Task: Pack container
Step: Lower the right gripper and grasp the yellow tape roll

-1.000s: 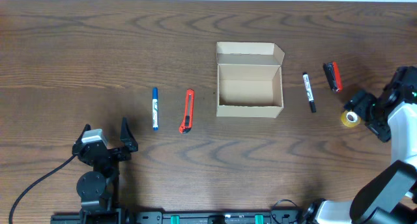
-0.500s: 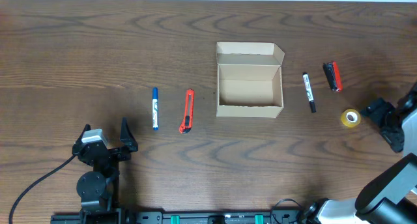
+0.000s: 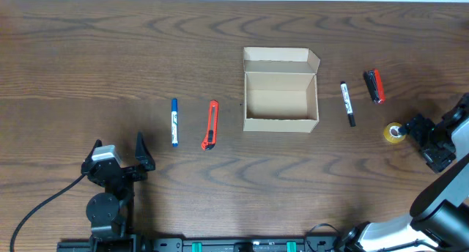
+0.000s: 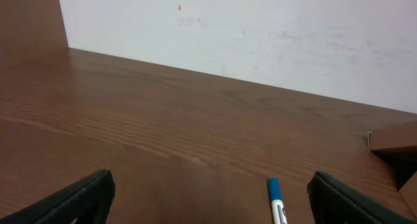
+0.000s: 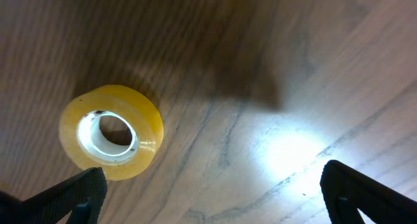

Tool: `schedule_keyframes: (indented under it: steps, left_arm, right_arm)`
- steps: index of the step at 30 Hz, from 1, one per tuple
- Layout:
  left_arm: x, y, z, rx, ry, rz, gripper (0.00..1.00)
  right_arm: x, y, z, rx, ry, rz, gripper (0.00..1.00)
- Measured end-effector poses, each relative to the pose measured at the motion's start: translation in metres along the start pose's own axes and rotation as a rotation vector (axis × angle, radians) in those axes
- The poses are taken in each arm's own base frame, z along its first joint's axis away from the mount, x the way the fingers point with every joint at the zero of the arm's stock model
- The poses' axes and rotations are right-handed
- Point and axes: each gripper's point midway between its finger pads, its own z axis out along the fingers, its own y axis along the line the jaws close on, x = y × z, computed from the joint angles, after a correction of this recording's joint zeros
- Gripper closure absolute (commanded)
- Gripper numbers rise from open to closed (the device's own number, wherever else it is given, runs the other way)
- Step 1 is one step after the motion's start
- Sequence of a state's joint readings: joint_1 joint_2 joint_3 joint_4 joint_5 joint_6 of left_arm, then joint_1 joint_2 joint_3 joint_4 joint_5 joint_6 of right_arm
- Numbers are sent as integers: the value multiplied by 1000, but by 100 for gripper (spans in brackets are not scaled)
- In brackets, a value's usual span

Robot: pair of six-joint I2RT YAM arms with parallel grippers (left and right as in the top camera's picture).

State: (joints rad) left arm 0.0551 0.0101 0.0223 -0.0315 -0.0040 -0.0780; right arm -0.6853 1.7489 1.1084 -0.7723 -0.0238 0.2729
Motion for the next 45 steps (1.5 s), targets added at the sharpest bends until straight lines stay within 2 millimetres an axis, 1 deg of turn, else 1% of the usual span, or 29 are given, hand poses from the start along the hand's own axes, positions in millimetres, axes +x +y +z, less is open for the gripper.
schedule_keyframes:
  steps: [27, 36, 40, 45]
  left_arm:
    - [0, 0, 0, 0, 0, 0, 5]
    - [0, 0, 0, 0, 0, 0, 5]
    - [0, 0, 0, 0, 0, 0, 5]
    - [0, 0, 0, 0, 0, 0, 5]
  right_arm:
    - [-2, 2, 1, -11, -4, -7, 1]
    - [-6, 3, 2, -16, -26, -19, 1]
    - [-3, 2, 8, -15, -26, -22, 1]
    - [7, -1, 16, -10, -9, -22, 1]
